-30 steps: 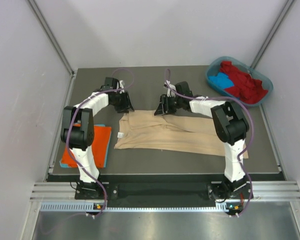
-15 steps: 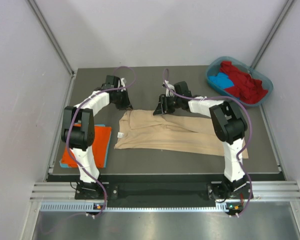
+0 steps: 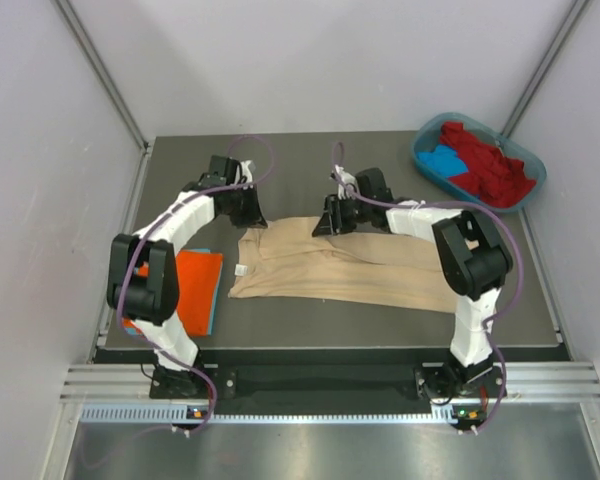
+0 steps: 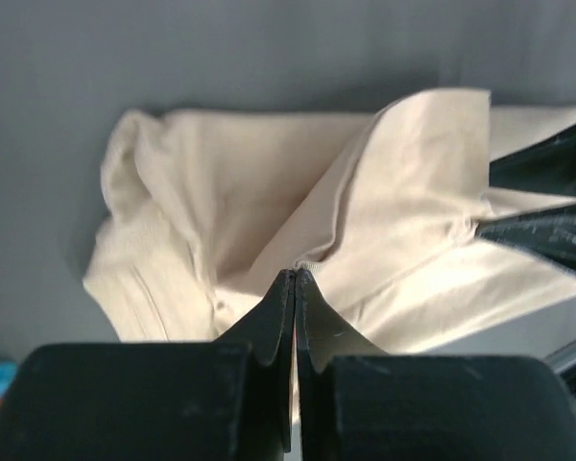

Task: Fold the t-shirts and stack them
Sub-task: Fold the tshirt

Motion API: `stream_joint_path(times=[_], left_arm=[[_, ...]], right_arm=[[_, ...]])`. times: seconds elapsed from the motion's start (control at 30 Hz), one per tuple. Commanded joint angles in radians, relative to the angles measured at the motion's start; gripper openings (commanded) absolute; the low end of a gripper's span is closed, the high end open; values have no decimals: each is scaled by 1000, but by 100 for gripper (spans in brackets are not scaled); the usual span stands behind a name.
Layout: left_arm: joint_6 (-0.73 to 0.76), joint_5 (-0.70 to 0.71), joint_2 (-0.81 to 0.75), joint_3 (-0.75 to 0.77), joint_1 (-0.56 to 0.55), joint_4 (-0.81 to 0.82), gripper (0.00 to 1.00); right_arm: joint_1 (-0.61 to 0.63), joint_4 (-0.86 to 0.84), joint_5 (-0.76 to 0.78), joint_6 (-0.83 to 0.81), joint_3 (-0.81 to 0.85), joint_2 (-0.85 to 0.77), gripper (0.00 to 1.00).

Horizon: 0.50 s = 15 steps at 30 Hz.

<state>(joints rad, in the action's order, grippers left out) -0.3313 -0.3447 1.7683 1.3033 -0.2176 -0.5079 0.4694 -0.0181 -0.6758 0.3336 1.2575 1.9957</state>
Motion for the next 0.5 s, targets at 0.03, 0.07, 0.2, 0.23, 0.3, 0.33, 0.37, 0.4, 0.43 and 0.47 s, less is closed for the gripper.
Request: stream_joint_path(times=[0.03, 0.07, 0.2, 0.23, 0.3, 0.33, 0.37, 0.4, 0.43, 0.47], left_arm=[[52, -22, -124, -81, -6, -78, 0], [52, -36, -138, -96, -8, -86, 0], [61, -69, -205, -188, -23, -116, 4], [64, -70, -211, -200, -29, -133, 6], [77, -53, -219, -226, -45, -152, 8], [80, -42, -221, -233, -49, -165, 8], [83, -40, -222, -240, -54, -184, 9], [87, -42, -227, -254, -57, -193, 9], [90, -53, -230, -260, -58, -204, 10], [90, -51, -240, -263, -60, -224, 11]], right_arm=[[17, -83, -54, -56, -79, -120, 42], [18, -85, -70, -61, -92, -135, 41], [23, -62, -97, -93, -171, -162, 40], [25, -62, -93, -102, -191, -173, 40], [26, -63, -81, -110, -228, -213, 40], [25, -54, -67, -116, -257, -225, 40], [26, -48, -62, -120, -268, -254, 40], [23, -43, -59, -125, -289, -268, 40], [25, -33, -54, -131, -297, -285, 40], [25, -25, -50, -134, -303, -316, 41]])
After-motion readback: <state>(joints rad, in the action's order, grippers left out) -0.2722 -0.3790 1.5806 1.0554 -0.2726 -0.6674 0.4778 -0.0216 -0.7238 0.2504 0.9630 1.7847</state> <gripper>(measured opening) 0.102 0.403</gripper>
